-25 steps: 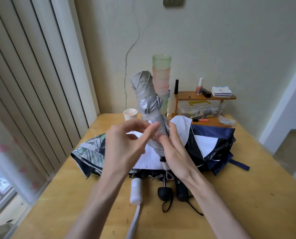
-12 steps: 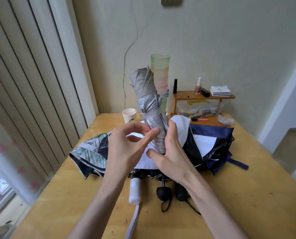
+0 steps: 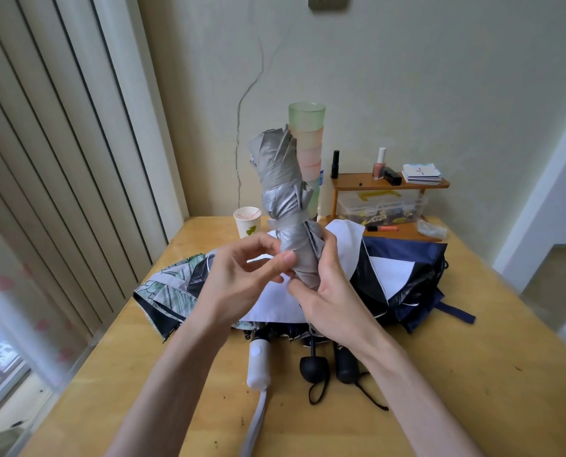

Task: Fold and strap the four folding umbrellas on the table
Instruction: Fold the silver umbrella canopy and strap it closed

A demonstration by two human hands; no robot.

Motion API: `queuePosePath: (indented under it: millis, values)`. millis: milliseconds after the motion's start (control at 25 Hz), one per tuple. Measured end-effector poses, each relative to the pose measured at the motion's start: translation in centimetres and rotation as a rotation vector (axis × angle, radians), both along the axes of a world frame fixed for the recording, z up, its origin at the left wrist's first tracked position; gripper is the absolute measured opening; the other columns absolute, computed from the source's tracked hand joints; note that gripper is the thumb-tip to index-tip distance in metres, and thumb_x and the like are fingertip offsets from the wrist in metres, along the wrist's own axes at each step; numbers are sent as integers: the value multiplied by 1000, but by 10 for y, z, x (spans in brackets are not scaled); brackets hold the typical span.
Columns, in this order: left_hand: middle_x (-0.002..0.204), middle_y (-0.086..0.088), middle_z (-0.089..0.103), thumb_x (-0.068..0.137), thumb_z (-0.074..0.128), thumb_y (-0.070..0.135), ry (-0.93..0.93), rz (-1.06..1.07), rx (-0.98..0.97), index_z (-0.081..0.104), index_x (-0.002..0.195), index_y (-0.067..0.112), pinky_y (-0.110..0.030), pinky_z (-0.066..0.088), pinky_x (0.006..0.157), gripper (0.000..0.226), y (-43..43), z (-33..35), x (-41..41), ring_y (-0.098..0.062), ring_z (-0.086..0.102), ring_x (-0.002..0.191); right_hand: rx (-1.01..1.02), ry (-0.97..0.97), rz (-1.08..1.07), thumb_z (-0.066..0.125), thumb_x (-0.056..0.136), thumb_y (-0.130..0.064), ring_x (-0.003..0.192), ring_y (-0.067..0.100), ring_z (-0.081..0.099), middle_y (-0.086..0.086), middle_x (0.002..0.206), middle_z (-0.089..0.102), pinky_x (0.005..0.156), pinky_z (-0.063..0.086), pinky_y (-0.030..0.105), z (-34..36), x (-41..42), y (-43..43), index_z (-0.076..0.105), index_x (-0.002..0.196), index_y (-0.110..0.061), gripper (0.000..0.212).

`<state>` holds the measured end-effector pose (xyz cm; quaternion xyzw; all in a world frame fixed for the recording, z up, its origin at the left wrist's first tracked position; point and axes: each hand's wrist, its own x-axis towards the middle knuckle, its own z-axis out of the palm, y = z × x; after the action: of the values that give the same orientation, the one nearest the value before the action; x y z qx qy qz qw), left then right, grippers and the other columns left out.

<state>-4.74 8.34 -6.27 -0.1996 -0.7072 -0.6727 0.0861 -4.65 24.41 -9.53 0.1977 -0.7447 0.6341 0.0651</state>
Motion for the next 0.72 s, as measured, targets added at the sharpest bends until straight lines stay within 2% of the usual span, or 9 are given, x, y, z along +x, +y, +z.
queuePosePath:
  millis: [120,240,320,400,480,520,560,640,720]
  values:
    - [98,-14,72,85,75,37,-80,58,62,69,105,2,-27,61,78,40,3,2,1,-14,69,88,121,74,-66,59,102,-7,144,5,45,1,151,45,118,45,32,0,2,0,28,152,-27,62]
    - [111,-18,73,92,71,34,-76,109,105,72,116,5,-34,64,82,38,2,1,-1,-18,72,98,182,115,-65,68,100,-10,143,6,46,-5,148,45,114,44,24,6,4,1,32,157,-31,70]
    - [113,-21,74,100,65,28,-58,72,127,73,117,2,-30,61,83,33,-4,0,-3,-23,73,104,38,76,37,73,98,-22,141,9,53,-5,150,54,114,46,32,14,9,3,40,156,-32,68]
    - [120,-17,75,103,60,28,-70,10,174,73,121,5,-31,59,91,33,-9,-2,-4,-31,72,115,-168,-22,97,67,101,-35,133,10,61,-8,144,64,104,53,32,23,14,1,49,152,-34,54]
    - [124,-17,74,104,58,27,-39,-18,174,71,125,5,-38,57,100,33,-12,-4,-6,-38,68,120,-283,-147,142,57,105,-46,102,22,75,-5,129,72,74,60,34,32,18,-2,51,148,-40,44]
    - [123,-17,74,106,57,26,-19,-33,156,70,126,4,-41,55,101,32,-12,-4,-6,-40,69,115,-311,-197,182,50,106,-51,76,29,71,4,116,73,55,54,36,34,19,-2,51,147,-41,43]
    - [119,-17,75,107,57,26,-5,-32,127,69,126,3,-44,55,99,32,-11,-5,-7,-39,70,105,-338,-228,214,43,106,-55,56,30,60,12,104,70,46,45,31,34,19,-3,52,146,-40,44]
    - [110,-14,75,105,60,35,4,52,53,69,125,7,-43,54,87,36,-8,-5,-8,-24,69,93,-373,-225,162,31,109,-57,42,24,46,19,89,64,41,36,25,31,17,-5,56,143,-40,45]
    - [102,0,73,91,70,47,-17,308,29,67,122,17,-30,52,77,44,0,-2,-4,-7,68,86,-338,-175,-2,28,114,-45,43,24,46,20,86,65,39,36,26,25,16,-6,56,138,-45,37]
